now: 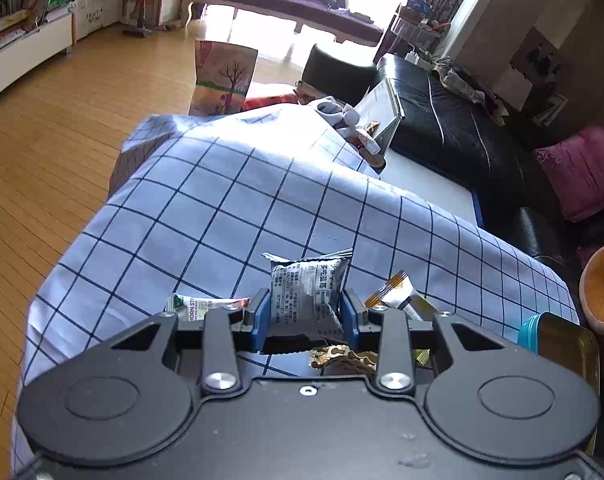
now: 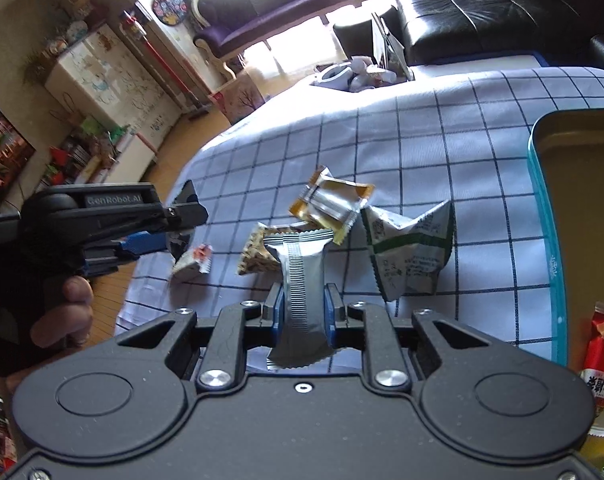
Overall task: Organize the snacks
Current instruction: 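Carry the white bag with left tool while right carries silver bar to tray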
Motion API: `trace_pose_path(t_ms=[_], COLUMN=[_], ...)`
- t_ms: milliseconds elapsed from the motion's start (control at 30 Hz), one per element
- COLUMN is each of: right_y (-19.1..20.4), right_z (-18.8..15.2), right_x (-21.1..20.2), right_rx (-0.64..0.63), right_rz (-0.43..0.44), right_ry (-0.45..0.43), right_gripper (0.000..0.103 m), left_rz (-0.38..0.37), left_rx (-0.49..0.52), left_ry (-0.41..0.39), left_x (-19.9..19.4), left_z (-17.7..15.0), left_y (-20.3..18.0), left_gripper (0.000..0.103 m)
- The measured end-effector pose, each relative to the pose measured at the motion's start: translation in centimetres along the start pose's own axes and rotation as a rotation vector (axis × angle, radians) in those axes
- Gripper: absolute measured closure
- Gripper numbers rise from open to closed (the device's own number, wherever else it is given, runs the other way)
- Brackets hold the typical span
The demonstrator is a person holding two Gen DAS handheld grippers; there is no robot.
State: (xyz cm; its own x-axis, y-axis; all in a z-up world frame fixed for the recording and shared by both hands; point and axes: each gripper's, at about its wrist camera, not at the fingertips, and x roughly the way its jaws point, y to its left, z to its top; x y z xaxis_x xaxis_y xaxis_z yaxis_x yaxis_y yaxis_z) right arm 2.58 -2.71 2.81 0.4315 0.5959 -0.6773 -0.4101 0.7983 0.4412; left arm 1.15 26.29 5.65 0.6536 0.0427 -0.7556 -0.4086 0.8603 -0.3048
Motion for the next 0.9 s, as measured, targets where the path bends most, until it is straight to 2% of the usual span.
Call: trace_pose_path(t_ms=[133,300,467,733,900], right_y=[-0.7,-2.8,-5.7,-8.6,-10.2], right_z=[0.9,2.0,2.8,2.5,2.1], right_x=[-1.8,-4.1,-6.2,-8.8,-10.1], right_rx=[0.022,0.072,0.152,0.193,0.209], right_rz=[-0.020,-0.106,-0.172,-0.245,-0.264], right_ry=[-0.073,-0.187,-0.263,-0.328,-0.338], right_gripper=[0.074,0.074,0.074,0.074,0.074], left_rz=[-0.009,-0.024,-0.053,-0.114,-0.161], left_rx=[0.019,0.064,0.133,0.272,0.300], left_ry=[-0.022,-0.035,-0.028,0.009,0.041], left_x=[-1.3,-2.4,-2.5,-1.4,-0.4], left_z=[-0.1,-0.7,-1.9,-5.1,-6.6], left_y=[-1.1,-3.3,-6.7,-13.3,-16.8], left_gripper=[0.067,0.067,0.067,0.067,0.067])
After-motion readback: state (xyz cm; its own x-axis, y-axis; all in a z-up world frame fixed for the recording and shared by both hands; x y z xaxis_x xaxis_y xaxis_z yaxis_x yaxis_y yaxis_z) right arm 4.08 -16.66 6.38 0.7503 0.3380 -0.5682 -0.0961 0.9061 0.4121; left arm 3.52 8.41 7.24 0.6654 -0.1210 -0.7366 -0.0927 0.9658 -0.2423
